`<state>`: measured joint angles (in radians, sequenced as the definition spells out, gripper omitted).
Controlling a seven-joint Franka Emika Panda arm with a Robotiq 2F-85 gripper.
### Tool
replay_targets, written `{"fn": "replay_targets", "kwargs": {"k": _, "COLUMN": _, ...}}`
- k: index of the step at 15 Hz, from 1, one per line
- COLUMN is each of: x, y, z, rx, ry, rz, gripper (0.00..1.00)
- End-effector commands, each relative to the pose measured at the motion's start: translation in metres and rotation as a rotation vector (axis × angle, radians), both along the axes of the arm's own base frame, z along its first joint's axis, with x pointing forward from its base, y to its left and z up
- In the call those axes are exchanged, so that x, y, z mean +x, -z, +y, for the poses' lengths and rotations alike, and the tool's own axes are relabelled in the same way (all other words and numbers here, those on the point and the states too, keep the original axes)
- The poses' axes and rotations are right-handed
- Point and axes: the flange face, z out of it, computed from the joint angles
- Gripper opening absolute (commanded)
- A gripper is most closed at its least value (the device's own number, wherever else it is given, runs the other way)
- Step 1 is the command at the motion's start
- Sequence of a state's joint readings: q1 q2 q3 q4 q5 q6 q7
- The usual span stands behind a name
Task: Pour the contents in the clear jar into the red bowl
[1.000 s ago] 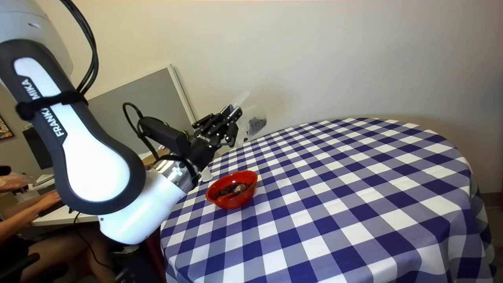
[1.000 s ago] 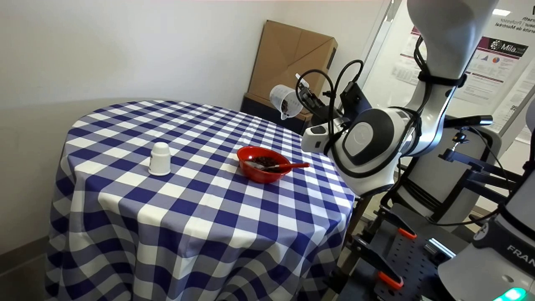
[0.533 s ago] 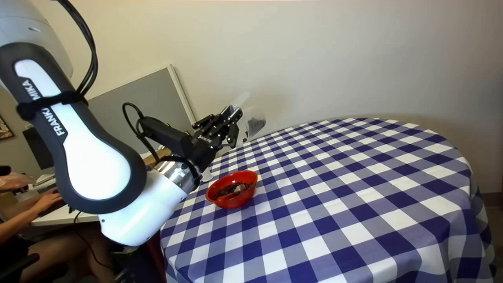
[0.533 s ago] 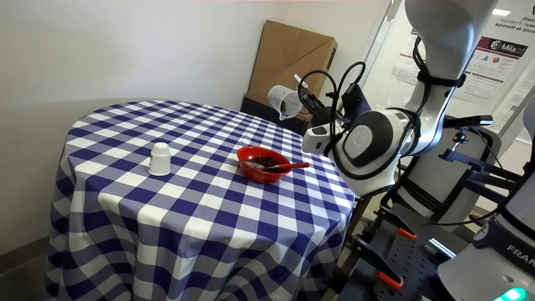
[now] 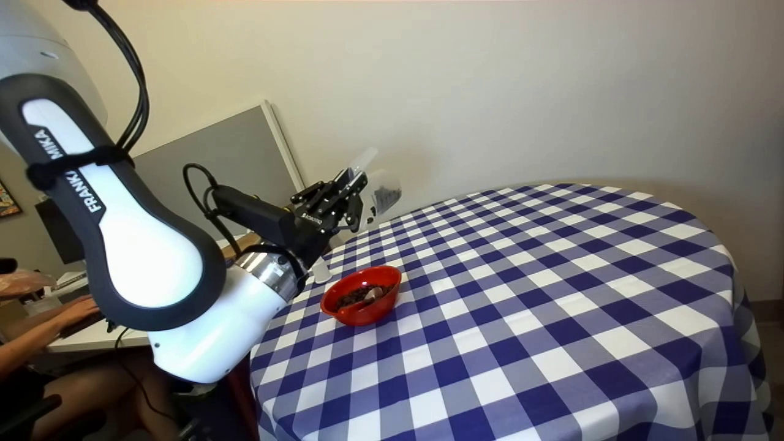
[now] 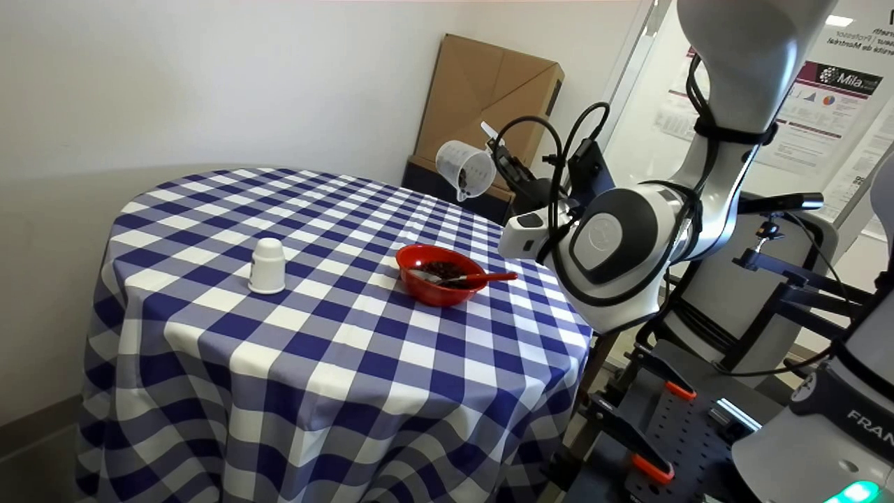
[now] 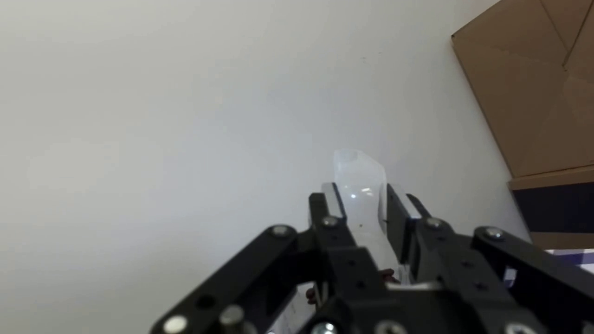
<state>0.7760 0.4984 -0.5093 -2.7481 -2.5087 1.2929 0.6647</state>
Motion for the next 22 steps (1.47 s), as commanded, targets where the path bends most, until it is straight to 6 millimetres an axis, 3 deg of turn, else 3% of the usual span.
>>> {"fn": "replay_targets", "kwargs": {"k": 1, "x": 0.003, "y": 0.003, "z": 0.003, "rx": 0.007, "ry": -0.047, "rz": -0.018, "gripper": 0.12}}
{"fn": "replay_targets", "kwargs": {"k": 22, "x": 0.005, "y": 0.003, "z": -0.003, "rx": 0.051, "ry": -0.227, "rz": -0.116, "gripper": 0.12}}
